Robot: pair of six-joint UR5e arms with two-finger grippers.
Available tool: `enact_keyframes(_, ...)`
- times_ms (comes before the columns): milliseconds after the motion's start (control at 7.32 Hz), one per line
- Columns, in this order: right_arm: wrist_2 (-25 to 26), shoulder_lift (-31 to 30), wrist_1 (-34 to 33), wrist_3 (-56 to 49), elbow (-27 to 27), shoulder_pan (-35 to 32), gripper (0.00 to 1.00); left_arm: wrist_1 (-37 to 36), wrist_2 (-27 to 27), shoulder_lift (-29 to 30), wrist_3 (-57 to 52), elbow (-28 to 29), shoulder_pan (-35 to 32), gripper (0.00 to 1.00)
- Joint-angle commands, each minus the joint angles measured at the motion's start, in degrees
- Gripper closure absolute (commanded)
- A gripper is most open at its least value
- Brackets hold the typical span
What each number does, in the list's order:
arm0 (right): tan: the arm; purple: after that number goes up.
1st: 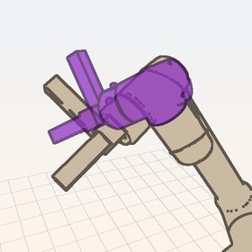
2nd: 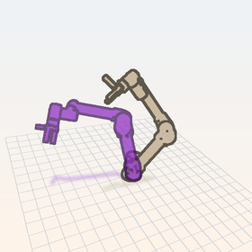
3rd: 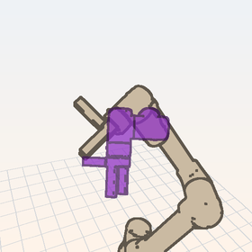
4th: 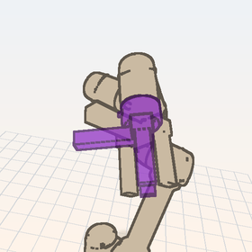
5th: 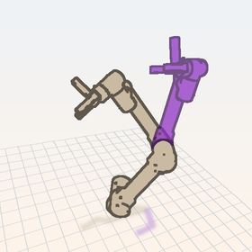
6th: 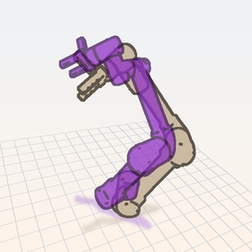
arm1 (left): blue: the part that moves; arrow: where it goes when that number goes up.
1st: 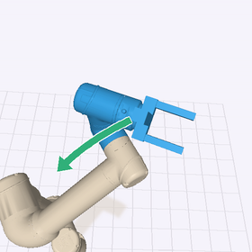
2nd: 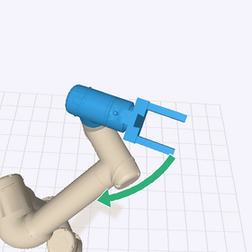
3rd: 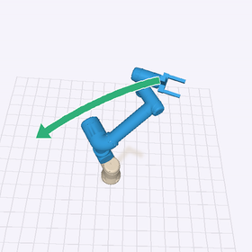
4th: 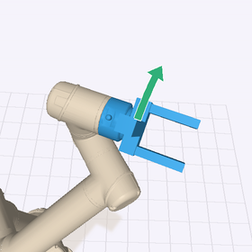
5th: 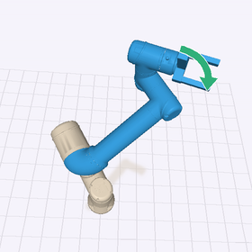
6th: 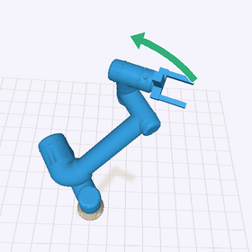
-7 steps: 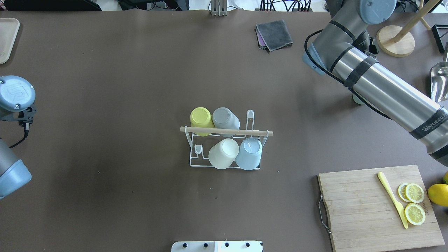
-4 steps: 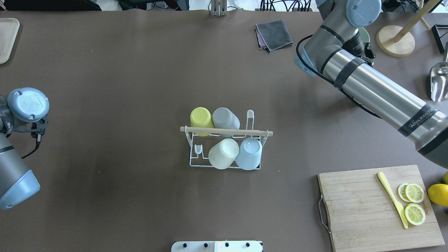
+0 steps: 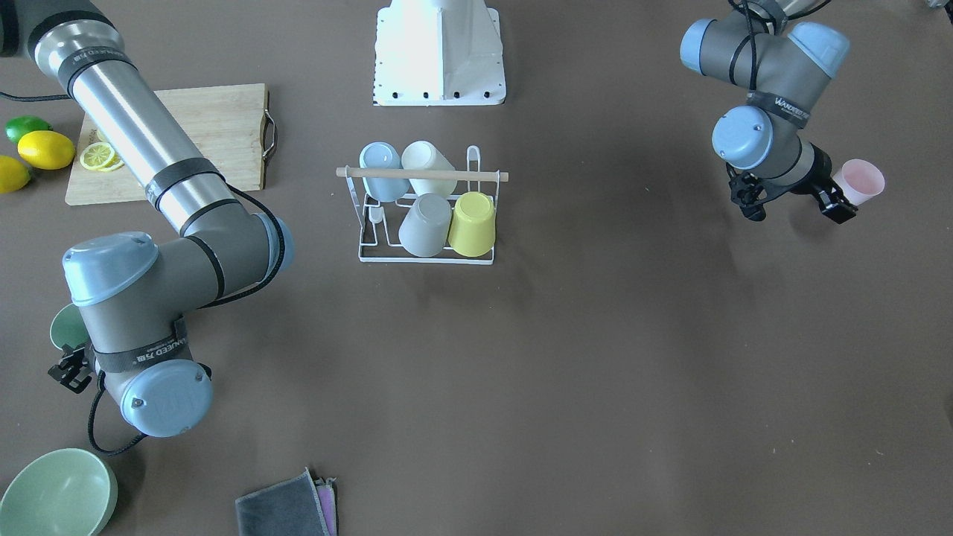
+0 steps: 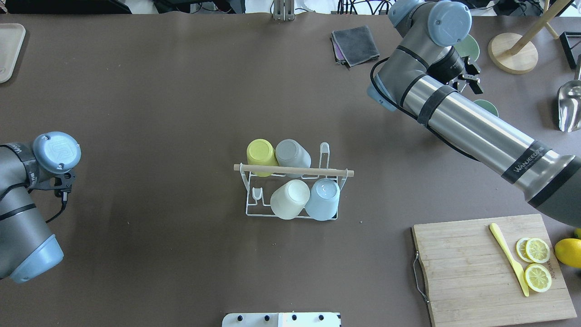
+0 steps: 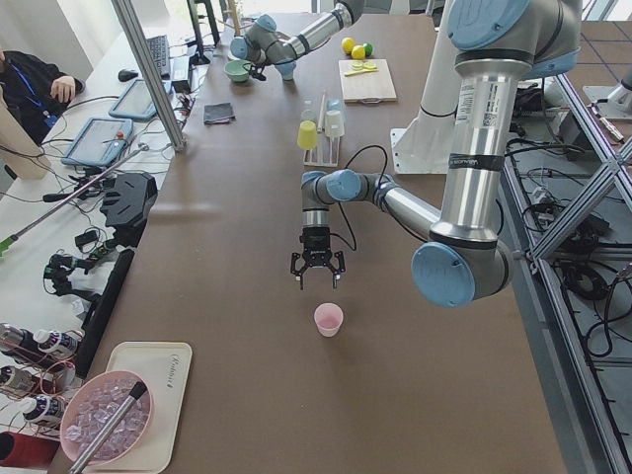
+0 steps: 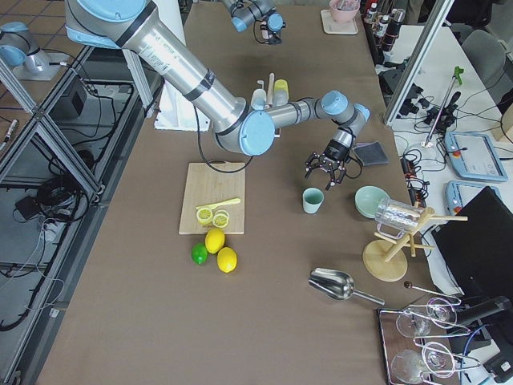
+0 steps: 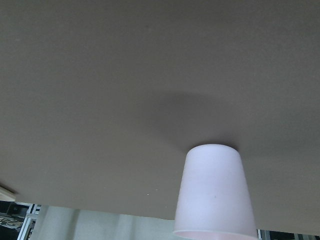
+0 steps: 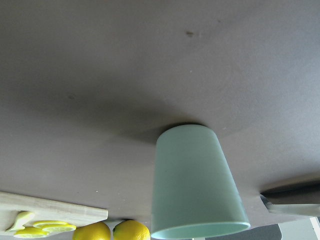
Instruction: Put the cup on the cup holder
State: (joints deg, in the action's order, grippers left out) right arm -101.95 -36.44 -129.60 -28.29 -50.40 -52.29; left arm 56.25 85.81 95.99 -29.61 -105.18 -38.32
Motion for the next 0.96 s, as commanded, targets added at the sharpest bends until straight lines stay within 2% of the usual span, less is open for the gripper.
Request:
enact_keyframes(0, 1.66, -0.12, 0.40, -1.76, 0.48, 1.57, 0.01, -0.35, 1.38, -0.19, 1.56, 1.28, 0.18, 0.02)
enact_keyframes(273, 4.12, -0.21, 0.66, -2.12, 0.57, 2.72, 0.01, -0.44, 1.73, 0.16, 2.19, 1.64, 0.18, 0.02)
enact_keyframes(546, 7.19, -0.39, 3.73, -4.39, 2.32, 3.07, 0.01, -0.62, 1.82, -0.54, 2.02, 1.90, 0.18, 0.02)
enact_keyframes(820, 7.91, -0.65, 4.01, -4.84, 2.76, 4.30, 0.01, -0.53, 1.82, -1.41, 2.10, 2.35, 0.00, 0.02)
